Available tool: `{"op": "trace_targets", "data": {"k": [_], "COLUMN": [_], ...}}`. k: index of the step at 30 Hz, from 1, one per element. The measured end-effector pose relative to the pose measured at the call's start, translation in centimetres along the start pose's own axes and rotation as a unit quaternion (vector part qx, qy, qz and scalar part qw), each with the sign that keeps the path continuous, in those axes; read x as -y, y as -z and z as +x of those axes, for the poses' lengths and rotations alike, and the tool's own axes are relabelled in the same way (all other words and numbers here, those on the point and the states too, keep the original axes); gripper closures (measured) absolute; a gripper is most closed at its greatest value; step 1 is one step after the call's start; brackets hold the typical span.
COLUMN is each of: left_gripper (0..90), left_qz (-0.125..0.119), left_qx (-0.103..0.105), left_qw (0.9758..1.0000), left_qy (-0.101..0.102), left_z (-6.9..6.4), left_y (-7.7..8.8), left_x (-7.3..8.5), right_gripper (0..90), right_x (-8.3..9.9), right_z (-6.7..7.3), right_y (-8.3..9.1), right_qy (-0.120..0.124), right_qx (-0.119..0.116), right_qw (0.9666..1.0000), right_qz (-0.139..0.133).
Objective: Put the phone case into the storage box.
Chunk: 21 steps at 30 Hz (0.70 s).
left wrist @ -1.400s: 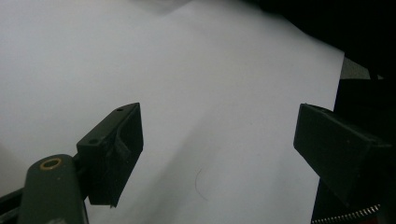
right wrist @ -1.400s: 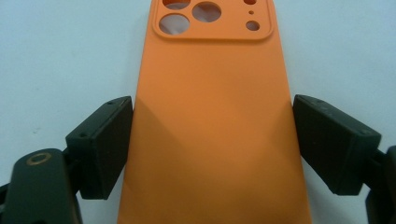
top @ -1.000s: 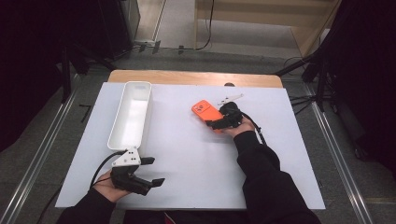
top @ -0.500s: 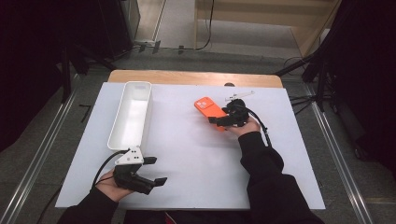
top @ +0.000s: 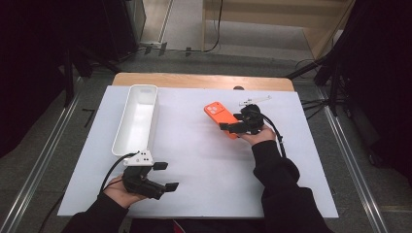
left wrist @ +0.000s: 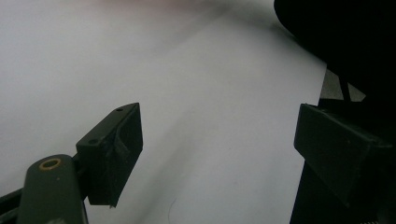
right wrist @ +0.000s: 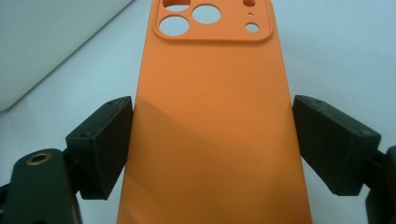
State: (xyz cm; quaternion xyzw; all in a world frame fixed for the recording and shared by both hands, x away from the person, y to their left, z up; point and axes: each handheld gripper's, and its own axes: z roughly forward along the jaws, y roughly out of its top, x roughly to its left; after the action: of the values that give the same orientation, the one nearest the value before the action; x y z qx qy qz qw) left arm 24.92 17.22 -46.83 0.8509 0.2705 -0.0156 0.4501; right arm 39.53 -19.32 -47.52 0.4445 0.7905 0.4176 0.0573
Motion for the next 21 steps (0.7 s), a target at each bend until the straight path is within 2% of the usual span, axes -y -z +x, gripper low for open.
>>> {"op": "trace_targets", "data": {"k": [7,16,19,21], "left_gripper": [15.7,15.7,15.7,15.7], "left_qz": [-0.002,-0.002,-0.003,-0.002], "left_qx": [0.001,0.014,0.024,0.023], "left_qw": [1.0000,0.9999,0.9995,0.9996], "left_qy": [-0.003,0.007,0.018,0.017], "left_z": [0.0,0.1,0.3,0.3], "left_y": [-0.4,-0.9,-1.0,-1.1], "left_x": [-0.6,-1.2,-1.5,-1.7], "right_gripper": [14.6,14.6,14.6,14.6], "right_x": [0.5,1.1,1.5,1.7], "right_z": [0.3,1.1,1.4,1.5], "right_y": [1.1,2.3,2.8,3.0], "right_qy": [-0.008,-0.006,-0.007,-0.006], "right_qx": [-0.002,-0.002,-0.004,-0.005], "right_qw": [1.0000,0.9999,0.9999,0.9999], "right_qz": [-0.006,-0.009,-0.010,-0.012]}}
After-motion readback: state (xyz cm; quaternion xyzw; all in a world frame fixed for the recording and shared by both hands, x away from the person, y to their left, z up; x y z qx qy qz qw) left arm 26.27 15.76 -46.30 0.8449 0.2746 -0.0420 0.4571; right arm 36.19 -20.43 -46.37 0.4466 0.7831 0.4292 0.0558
